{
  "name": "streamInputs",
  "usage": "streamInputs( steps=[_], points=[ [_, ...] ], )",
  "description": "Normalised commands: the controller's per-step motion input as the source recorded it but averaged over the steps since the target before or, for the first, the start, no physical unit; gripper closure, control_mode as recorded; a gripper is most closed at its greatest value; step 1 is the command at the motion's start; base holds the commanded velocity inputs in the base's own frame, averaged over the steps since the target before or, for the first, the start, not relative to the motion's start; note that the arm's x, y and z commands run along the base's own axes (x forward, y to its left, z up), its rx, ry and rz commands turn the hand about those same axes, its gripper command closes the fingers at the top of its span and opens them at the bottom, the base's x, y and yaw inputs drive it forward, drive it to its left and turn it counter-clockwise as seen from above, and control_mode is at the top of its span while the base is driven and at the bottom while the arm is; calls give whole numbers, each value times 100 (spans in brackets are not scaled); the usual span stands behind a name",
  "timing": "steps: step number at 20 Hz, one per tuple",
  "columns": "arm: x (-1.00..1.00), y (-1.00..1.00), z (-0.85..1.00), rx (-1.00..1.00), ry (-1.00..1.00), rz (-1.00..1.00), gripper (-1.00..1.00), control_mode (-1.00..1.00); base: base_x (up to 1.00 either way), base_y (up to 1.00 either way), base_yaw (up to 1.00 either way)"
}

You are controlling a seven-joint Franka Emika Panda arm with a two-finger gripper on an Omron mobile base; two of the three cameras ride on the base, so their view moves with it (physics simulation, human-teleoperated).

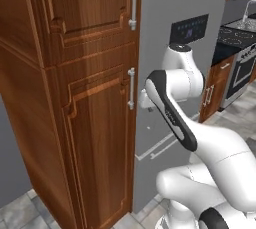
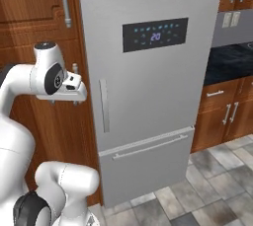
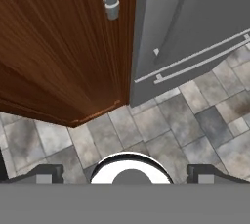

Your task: Open the fridge, grab two sodas, and place both sodas inside the bowl with ice on the dining counter.

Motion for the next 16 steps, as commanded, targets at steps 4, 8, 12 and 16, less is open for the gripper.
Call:
streamInputs(
  steps=[4, 8, 12, 16],
  points=[
    [0, 0, 0, 0, 0, 0, -100, 100, 11, 27, -12],
    [5, -4, -7, 1, -2, 0, -100, -100, 10, 2, -4],
    [13, -49, -42, 8, -24, 10, -100, -100, 0, 0, 0],
    [1, -63, -58, 12, -36, 21, -100, -100, 0, 0, 0]
  ],
)
